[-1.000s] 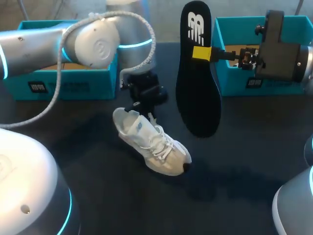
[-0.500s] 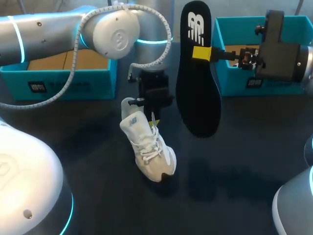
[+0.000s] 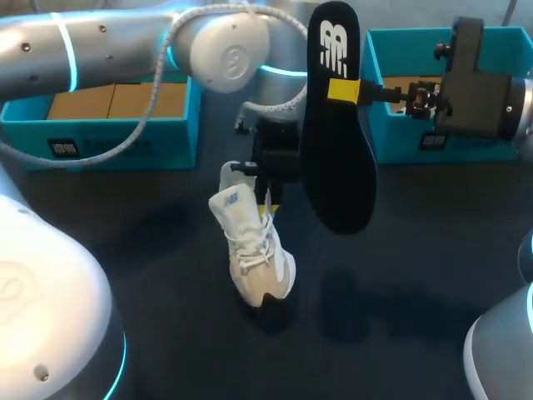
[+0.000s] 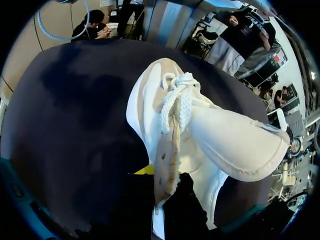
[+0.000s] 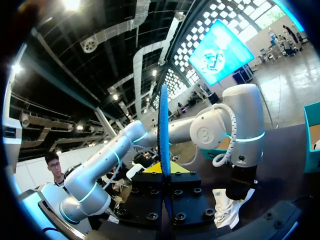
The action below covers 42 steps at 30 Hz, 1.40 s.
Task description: Take the shoe out of the shoebox, open the shoe tongue, remove and reinsert the insole, then place the shoe into the shoebox
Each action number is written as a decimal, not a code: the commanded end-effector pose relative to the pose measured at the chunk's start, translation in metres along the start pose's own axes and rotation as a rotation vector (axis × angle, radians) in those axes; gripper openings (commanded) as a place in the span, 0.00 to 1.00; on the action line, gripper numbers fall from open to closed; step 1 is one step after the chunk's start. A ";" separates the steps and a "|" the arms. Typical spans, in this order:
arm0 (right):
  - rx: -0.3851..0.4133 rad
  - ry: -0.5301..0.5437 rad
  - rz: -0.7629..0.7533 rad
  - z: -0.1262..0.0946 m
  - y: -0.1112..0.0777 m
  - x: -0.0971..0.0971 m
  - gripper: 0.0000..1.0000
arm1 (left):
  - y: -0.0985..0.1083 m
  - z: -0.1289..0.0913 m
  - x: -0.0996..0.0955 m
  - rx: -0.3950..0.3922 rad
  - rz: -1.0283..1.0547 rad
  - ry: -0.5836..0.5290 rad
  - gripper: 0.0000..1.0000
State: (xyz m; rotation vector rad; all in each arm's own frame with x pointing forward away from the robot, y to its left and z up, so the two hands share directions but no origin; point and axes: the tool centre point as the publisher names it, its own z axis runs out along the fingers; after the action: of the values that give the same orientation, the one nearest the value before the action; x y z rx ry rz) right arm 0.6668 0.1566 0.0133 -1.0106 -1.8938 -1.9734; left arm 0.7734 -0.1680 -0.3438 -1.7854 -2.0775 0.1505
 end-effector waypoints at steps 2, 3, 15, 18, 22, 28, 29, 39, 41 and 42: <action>-0.001 0.001 0.000 0.006 0.001 -0.001 0.00 | -0.001 -0.002 -0.016 -0.043 0.051 0.148 0.00; -0.001 0.001 0.000 0.006 0.001 -0.001 0.00 | 0.000 -0.001 -0.019 -0.040 0.062 0.159 0.00; -0.001 0.001 0.000 0.006 0.001 -0.001 0.00 | -0.006 0.011 -0.027 -0.042 0.062 0.176 0.00; -0.001 0.001 0.000 0.006 0.001 -0.001 0.00 | -0.007 0.015 -0.027 -0.039 0.054 0.185 0.00; -0.001 0.001 0.000 0.006 0.001 -0.001 0.00 | -0.010 0.021 -0.028 -0.032 0.048 0.189 0.00; -0.001 0.001 0.000 0.006 0.001 -0.001 0.00 | -0.013 0.034 -0.032 -0.014 0.047 0.200 0.00; -0.001 0.001 0.000 0.006 0.001 -0.001 0.00 | -0.013 0.035 -0.033 -0.013 0.046 0.202 0.00; -0.001 0.001 0.000 0.006 0.001 -0.001 0.00 | -0.017 0.046 -0.034 -0.003 0.063 0.235 0.00; -0.001 0.001 0.000 0.006 0.001 -0.001 0.00 | -0.018 0.046 -0.034 -0.004 0.066 0.238 0.38; -0.001 0.001 0.000 0.006 0.001 -0.001 0.00 | -0.019 0.046 -0.034 -0.004 0.066 0.240 0.62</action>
State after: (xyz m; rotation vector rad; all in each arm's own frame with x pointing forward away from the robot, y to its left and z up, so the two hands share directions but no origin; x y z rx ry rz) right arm 0.6668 0.1566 0.0133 -1.0106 -1.8938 -1.9734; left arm 0.7422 -0.1941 -0.3870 -1.7815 -1.8579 -0.0416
